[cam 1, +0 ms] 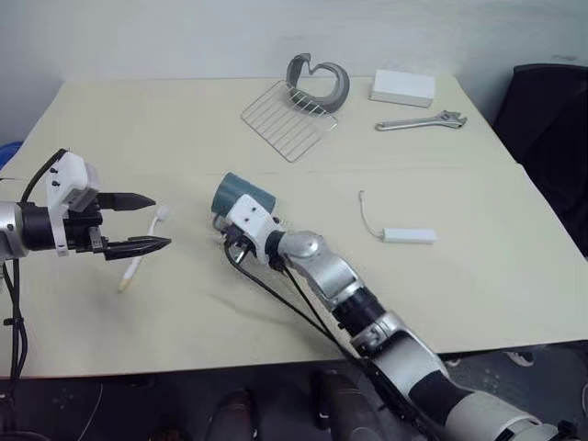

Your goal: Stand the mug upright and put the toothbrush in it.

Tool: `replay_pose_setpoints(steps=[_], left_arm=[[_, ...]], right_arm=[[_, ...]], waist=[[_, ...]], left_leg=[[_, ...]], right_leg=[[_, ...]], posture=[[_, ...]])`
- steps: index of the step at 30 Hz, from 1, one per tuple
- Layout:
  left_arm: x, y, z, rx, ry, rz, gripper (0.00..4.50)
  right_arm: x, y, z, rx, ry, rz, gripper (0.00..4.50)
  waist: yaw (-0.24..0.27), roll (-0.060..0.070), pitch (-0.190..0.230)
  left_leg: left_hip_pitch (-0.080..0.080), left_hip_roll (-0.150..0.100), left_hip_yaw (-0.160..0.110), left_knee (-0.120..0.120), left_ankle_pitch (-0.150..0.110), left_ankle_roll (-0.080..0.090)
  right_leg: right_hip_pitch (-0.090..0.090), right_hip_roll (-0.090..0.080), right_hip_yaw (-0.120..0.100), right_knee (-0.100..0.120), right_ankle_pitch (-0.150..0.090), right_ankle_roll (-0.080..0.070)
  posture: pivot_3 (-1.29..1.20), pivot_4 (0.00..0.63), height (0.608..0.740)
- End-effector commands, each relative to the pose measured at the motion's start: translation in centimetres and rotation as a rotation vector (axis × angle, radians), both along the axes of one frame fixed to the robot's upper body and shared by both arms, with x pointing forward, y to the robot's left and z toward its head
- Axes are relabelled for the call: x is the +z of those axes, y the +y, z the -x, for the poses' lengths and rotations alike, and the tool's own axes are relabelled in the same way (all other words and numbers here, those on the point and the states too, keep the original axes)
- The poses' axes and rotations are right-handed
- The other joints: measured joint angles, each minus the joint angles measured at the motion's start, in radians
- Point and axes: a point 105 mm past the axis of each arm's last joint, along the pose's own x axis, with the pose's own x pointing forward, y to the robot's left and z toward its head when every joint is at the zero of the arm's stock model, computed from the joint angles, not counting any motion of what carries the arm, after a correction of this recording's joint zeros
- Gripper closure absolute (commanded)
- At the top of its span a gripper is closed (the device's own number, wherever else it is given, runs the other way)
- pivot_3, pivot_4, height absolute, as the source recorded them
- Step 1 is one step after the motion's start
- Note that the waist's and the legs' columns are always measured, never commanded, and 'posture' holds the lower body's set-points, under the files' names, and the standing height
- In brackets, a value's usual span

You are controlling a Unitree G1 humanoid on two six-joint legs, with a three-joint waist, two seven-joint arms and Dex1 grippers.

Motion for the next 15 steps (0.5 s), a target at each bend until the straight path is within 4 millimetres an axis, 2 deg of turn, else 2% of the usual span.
replay_pose_setpoints(steps=[1, 3, 5, 12, 15], left_arm=[[0.8, -0.1, -0.2, -0.008, -0.036, -0.007, 0.0], [0.8, -0.3, -0.3, -0.019, -0.034, -0.008, 0.0], [1.0, -0.5, -0.5, -0.028, -0.034, -0.009, 0.0], [1.6, -1.8, -1.2, -0.085, -0.036, -0.015, 0.0], [1.9, -2.8, -1.3, -0.123, -0.033, 0.006, 0.0]], right_arm=[[5.0, -1.2, 0.8, 0.02, 0.02, -0.339, 4.47], [6.0, -2.6, 0.8, 0.005, 0.045, -0.474, 4.47], [6.0, -3.5, 0.6, -0.012, 0.059, -0.536, 4.47], [2.4, -4.6, 0.5, -0.054, 0.107, -0.577, 4.47], [1.6, -4.8, 0.7, -0.057, 0.108, -0.568, 4.47]], waist=[[0.002, 0.0, 0.0], [0.004, 0.0, 0.0], [0.002, 0.0, 0.0], [0.001, 0.0, 0.0], [0.001, 0.0, 0.0]], left_leg=[[0.0, 0.0, 0.0, 0.0, 0.0, 0.0], [0.0, 0.0, 0.0, 0.0, 0.0, 0.0], [0.0, 0.0, 0.0, 0.0, 0.0, 0.0], [0.001, 0.0, 0.003, 0.0, 0.0, -0.001], [0.0, -0.001, 0.003, 0.0, 0.0, -0.001]], right_leg=[[0.0, 0.0, 0.0, 0.0, 0.0, 0.0], [0.0, 0.0, -0.001, -0.001, 0.0, 0.0], [0.0, 0.0, -0.001, -0.003, 0.0, 0.0], [0.0, 0.001, 0.0, -0.003, 0.0, 0.0], [0.0, 0.001, 0.0, -0.002, 0.0, 0.0]], posture=[[0.0, 0.15, 0.74], [0.0, 0.15, 0.74], [0.0, 0.15, 0.74], [0.0, 0.15, 0.74], [0.0, 0.15, 0.74]])
